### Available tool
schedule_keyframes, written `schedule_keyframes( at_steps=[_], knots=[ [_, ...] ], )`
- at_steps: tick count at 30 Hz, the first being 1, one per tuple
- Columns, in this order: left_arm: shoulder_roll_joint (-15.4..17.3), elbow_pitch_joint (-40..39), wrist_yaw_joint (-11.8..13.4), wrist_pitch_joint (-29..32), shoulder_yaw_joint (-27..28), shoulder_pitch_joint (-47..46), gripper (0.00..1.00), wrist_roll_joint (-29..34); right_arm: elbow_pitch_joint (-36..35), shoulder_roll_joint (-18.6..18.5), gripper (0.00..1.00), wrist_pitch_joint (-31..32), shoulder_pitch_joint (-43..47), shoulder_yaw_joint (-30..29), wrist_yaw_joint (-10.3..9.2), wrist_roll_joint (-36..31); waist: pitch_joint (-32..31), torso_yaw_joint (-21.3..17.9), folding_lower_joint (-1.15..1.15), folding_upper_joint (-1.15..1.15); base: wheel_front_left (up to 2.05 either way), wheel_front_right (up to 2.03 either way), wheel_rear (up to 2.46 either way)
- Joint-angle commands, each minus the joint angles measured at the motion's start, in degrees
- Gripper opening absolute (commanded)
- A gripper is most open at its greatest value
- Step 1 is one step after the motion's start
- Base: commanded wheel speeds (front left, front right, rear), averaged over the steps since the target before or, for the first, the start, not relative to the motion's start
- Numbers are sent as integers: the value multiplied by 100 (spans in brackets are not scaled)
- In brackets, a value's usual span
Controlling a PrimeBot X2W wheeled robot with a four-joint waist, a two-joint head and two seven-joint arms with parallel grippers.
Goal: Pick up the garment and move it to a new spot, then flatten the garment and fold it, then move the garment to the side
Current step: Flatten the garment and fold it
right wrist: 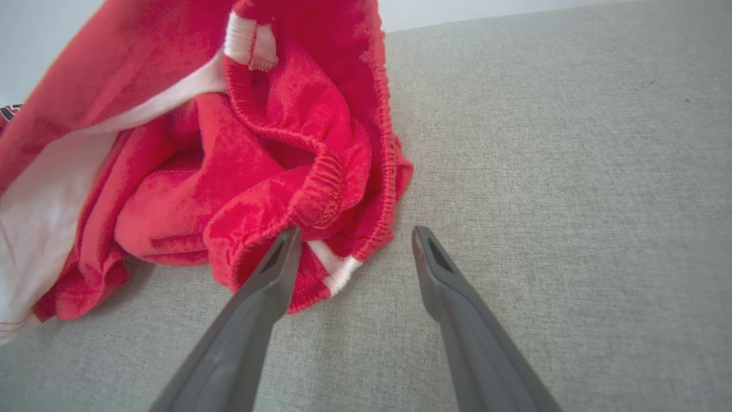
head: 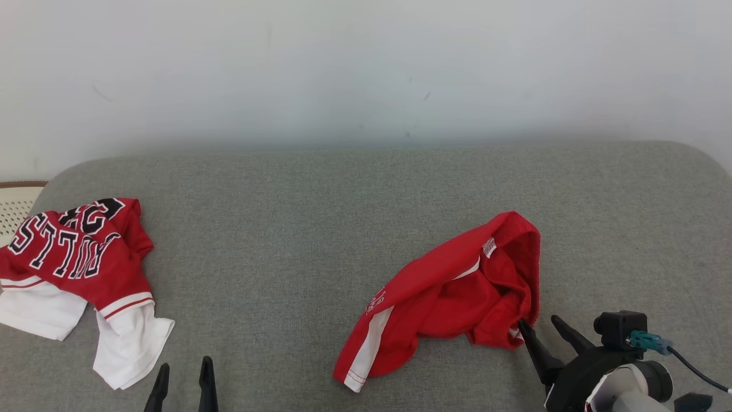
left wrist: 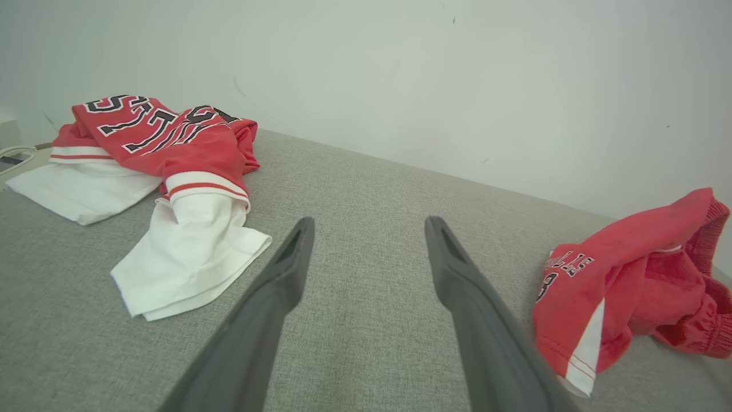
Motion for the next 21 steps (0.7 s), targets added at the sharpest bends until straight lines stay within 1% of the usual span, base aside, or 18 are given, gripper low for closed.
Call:
schedule_keyframes(
  at_steps=[1, 6, 15, 19, 21],
  knots=[
    [3, -21, -13, -17, -10, 11, 100, 6, -117, 60, 100, -63, 95, -84, 1, 1, 1, 15, 0, 0, 0, 0, 0],
    [3, -21, -22, -17, 14, 42, 100, 20, -379, 45, 100, -88, 261, -302, 1, -150, 9, 42, 0, 0, 0, 0, 0],
    [3, -45, 7, -17, 20, 35, 100, -32, -1033, -24, 100, 126, 595, -752, 1, -464, 68, 43, 0, 0, 0, 0, 0],
    [3, -40, 14, -17, -2, -10, 100, -34, -1186, 81, 100, 257, 664, -965, 1, -583, 89, 54, 0, 0, 0, 0, 0],
    [3, -30, 17, -17, -18, -29, 100, -32, -1130, 110, 100, 344, 666, -1064, 1, -664, 98, 72, 0, 0, 0, 0, 0]
  ],
)
